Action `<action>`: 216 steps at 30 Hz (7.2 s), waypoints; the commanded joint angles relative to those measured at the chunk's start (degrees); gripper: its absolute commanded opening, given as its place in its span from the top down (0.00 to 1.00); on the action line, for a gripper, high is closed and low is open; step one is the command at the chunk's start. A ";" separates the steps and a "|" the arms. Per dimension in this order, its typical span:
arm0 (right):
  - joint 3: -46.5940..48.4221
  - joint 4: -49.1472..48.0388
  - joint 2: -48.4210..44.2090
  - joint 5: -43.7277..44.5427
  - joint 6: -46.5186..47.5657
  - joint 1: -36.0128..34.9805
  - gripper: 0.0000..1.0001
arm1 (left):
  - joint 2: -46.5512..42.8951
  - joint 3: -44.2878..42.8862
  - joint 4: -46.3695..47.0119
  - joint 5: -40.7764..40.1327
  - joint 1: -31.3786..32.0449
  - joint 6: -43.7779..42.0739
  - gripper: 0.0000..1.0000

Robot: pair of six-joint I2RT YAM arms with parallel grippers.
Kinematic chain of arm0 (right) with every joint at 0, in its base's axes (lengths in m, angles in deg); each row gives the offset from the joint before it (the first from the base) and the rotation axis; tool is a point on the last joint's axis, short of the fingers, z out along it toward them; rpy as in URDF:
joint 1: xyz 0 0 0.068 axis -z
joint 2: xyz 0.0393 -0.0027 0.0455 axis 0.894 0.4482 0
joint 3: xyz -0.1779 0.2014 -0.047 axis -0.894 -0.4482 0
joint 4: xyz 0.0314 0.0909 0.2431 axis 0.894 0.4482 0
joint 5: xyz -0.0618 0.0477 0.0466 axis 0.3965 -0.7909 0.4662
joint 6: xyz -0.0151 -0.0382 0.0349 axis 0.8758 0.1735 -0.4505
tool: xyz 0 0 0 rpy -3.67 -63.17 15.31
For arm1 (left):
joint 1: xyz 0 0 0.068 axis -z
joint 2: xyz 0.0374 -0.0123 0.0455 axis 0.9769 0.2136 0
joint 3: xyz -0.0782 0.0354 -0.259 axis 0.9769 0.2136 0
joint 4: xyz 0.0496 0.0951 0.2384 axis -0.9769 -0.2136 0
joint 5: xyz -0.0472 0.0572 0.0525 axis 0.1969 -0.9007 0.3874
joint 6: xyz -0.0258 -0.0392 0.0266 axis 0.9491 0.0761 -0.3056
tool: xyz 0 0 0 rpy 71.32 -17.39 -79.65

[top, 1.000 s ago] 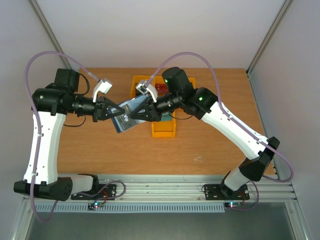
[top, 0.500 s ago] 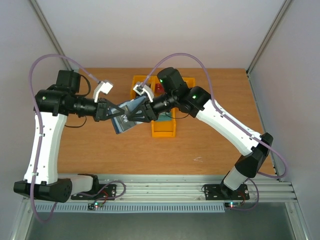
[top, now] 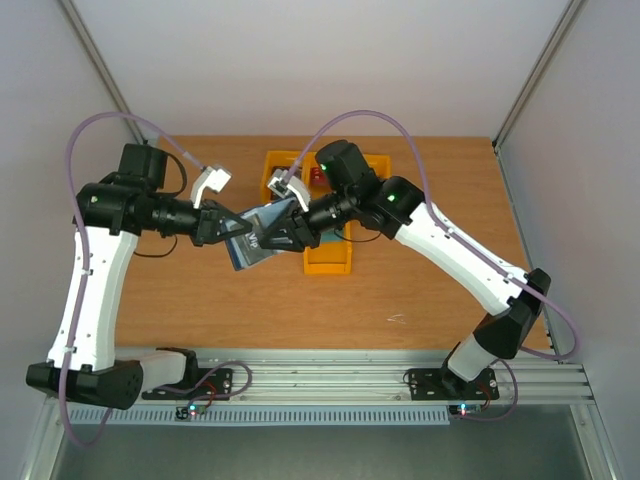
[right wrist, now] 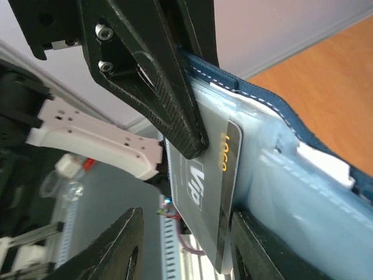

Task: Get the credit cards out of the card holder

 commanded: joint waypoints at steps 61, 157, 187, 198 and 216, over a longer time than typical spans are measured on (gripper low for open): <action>2.12 2.17 -11.24 -0.90 2.59 5.12 0.99 | -0.73 -9.86 -7.18 12.44 -0.22 -14.62 1.00; 3.38 5.97 -11.17 1.18 0.78 8.79 0.99 | -0.84 -5.20 -2.89 12.51 -0.97 -8.24 1.00; 4.99 1.48 -4.83 -3.43 -4.49 6.82 0.99 | -1.22 -0.34 0.38 17.29 0.42 -5.78 0.96; 4.93 1.42 -4.13 -3.39 -4.30 6.73 0.99 | -1.17 0.42 0.11 19.27 0.53 -6.54 0.74; 4.03 6.00 -5.38 -2.92 -1.34 8.52 0.86 | -1.51 0.55 1.43 15.35 0.53 -5.15 1.00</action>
